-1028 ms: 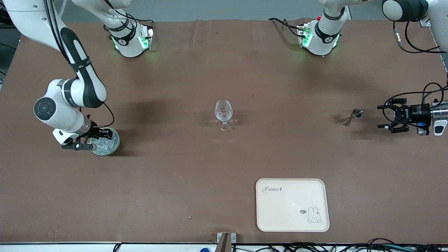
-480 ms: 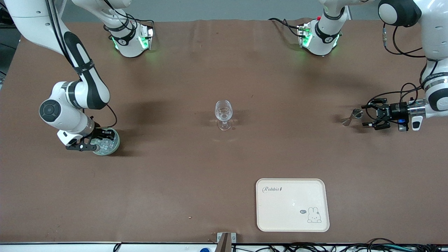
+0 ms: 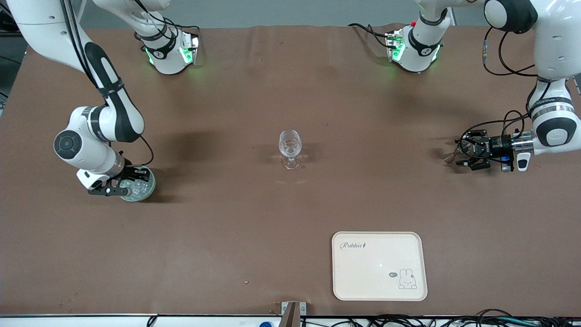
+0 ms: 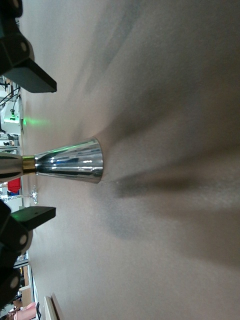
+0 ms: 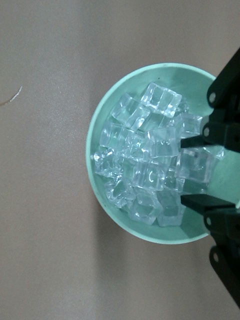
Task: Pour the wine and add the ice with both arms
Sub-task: 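Grasp an ice cube with the right gripper while the left gripper grasps the jigger, then lift the ice cube with the right gripper while the left gripper lifts the jigger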
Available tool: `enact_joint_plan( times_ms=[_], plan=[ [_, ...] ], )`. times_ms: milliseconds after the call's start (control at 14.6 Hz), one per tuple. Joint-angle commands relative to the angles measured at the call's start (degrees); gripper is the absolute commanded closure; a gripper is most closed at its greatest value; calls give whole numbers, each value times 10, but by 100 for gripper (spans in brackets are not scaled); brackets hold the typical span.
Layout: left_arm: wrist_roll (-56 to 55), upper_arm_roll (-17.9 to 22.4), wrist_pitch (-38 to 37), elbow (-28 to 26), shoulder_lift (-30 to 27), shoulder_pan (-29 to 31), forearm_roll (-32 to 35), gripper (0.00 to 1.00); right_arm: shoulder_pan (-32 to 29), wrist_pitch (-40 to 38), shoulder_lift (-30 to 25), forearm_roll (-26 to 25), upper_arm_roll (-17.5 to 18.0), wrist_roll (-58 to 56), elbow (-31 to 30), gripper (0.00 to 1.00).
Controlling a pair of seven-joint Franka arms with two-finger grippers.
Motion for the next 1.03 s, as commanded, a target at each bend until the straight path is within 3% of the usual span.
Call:
enact_joint_plan(
  times_ms=[0, 274, 411, 617, 754, 960],
  plan=[
    [-3, -1, 15, -24, -28, -2, -9, 0, 1, 6, -1, -7, 0, 3, -8, 59],
    [-32, -2, 9, -23, -37, -2, -20, 3, 2, 1, 1, -7, 0, 3, -7, 59],
    [-34, -2, 9, -24, -36, 0, -21, 20, 2, 1, 1, -7, 0, 3, -7, 62],
    [-34, -5, 8, -24, -36, 0, -23, 38, 2, 1, 1, -7, 0, 2, -6, 82],
    [-33, -6, 8, -25, -36, 3, -23, 52, 2, 1, 1, -7, 0, 2, -3, 90],
    [-33, -6, -5, -25, -37, 5, -30, 86, 2, -1, 0, -7, 0, 1, 2, 93]
  ],
)
